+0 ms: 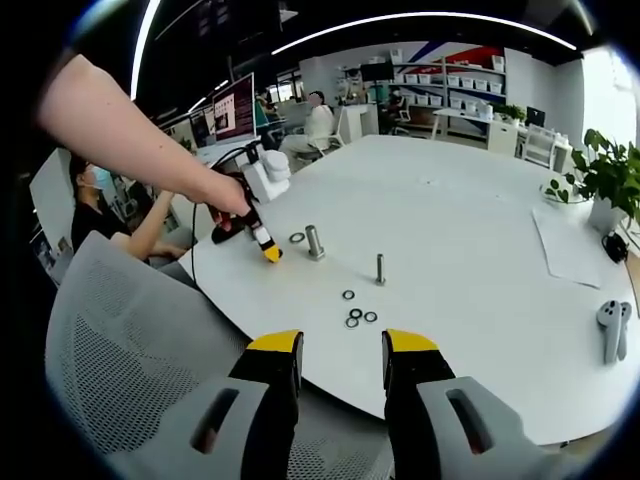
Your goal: Place the washer onto the threaded stud by aligning its center hole with the stud, sliding it down to the base, and recovering from edge contact or off-axis alignment until the washer reaches the visible bottom stop.
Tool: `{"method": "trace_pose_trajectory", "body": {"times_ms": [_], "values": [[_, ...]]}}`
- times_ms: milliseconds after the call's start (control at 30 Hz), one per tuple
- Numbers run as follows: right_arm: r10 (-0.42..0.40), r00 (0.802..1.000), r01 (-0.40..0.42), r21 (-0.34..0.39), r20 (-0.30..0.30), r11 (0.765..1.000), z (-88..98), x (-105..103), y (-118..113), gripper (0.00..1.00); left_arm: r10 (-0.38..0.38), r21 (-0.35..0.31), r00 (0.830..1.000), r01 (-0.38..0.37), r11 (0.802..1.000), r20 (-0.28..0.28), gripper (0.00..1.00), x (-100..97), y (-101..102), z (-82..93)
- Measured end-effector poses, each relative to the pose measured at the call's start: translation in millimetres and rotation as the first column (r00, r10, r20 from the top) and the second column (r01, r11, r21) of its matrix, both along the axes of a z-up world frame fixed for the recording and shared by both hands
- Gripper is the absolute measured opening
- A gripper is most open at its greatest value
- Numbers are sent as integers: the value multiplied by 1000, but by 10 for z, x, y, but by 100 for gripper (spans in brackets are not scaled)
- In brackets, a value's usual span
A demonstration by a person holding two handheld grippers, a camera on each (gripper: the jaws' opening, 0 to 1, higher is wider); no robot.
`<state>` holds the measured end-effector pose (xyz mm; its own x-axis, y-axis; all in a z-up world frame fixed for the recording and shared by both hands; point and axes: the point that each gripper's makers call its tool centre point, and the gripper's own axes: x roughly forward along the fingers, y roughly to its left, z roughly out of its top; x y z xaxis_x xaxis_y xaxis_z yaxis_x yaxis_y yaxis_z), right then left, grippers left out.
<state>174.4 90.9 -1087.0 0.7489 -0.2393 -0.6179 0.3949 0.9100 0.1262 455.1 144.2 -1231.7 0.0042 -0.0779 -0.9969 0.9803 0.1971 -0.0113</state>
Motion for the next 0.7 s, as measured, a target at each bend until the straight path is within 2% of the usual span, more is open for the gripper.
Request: {"method": "trace_pose_trajectory", "body": {"times_ms": [200,267,367,400,600,700], "values": [[1,1000,-1,0,1,1000,-1,-1,2,34,4,8,1000,-4,1000,-6,23,47,-26,-27],[1,1000,-1,0,0,1000,-4,-1,-1,34,39,4,999,-39,999,-33,27,73,-70,-55],[2,1000,-2,0,-1,1000,-13,4,-6,34,-6,15,1000,6,1000,-3,27,89,-73,-71],[3,1000,-3,1,-1,1000,-11,6,-7,34,21,20,1000,-21,1000,-7,27,94,-81,-74],[0,1000,0,-1,-3,1000,-3,-3,-2,34,16,14,1000,-16,1000,-1,26,44,-50,-50],[-1,1000,1,-1,-2,1000,-6,-7,-8,34,15,3,1000,-15,1000,9,22,61,-25,-28]]}}
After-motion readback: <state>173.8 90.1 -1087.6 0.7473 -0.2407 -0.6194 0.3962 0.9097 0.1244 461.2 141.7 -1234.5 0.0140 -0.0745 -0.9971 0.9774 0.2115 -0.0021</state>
